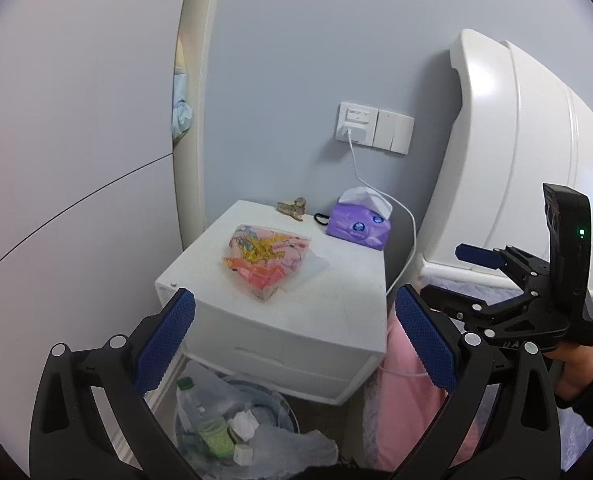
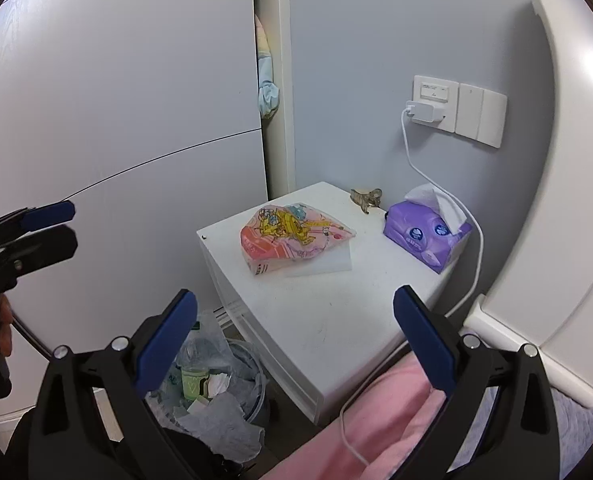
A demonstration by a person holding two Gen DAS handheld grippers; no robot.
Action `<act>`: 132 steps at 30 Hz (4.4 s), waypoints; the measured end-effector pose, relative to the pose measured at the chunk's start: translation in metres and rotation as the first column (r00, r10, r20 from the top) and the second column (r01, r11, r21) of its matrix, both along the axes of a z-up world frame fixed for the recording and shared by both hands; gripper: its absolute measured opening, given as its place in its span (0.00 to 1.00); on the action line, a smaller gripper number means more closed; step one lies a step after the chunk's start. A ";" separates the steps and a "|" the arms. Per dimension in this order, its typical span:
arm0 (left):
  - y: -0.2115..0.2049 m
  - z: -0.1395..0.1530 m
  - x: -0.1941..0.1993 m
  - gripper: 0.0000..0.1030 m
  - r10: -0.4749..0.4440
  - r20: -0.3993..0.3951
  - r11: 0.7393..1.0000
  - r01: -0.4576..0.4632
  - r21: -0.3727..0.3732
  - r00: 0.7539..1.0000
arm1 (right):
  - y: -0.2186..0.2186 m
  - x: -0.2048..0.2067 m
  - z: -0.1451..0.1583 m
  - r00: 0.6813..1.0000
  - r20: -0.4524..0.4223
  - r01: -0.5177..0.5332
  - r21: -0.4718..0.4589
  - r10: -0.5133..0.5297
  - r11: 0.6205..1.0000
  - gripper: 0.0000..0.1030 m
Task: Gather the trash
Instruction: 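Move both grippers back toward the pink cartoon plastic bag on the cabinet, then close the right gripper on the pink cartoon plastic bag and lift it, then carry the pink bag with the right gripper over the wastebasket and lower it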
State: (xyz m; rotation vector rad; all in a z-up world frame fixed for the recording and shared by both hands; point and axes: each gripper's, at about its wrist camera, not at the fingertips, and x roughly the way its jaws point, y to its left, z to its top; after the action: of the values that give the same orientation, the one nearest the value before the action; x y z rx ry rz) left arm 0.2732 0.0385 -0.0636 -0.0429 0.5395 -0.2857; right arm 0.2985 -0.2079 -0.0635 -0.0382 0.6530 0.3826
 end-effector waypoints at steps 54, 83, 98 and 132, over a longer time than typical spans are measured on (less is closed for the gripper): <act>0.014 -0.147 0.264 0.68 -0.238 -0.310 0.971 0.225 -0.075 0.921 | 0.084 0.185 -0.133 0.869 -0.139 -0.485 -0.059 0.474 0.872 0.92; 0.004 -0.155 0.271 0.21 -0.246 -0.321 0.969 0.242 -0.054 0.914 | 0.088 0.197 -0.141 0.886 -0.199 -0.444 -0.101 0.420 0.890 0.36; 0.003 -0.138 0.259 0.13 -0.238 -0.283 0.971 0.227 -0.070 0.929 | 0.083 0.188 -0.126 0.899 -0.157 -0.427 -0.111 0.408 0.897 0.12; 0.029 -0.042 0.109 0.13 -0.139 -0.178 0.990 0.137 -0.022 0.974 | 0.083 0.059 -0.037 0.855 -0.045 -0.519 -0.093 0.517 0.850 0.10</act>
State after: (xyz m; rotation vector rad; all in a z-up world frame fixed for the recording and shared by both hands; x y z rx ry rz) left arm 0.3821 0.0675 -0.1060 -0.0405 0.7215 -0.4227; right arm 0.3575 -0.1253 -0.1006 -0.3157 0.6756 0.8746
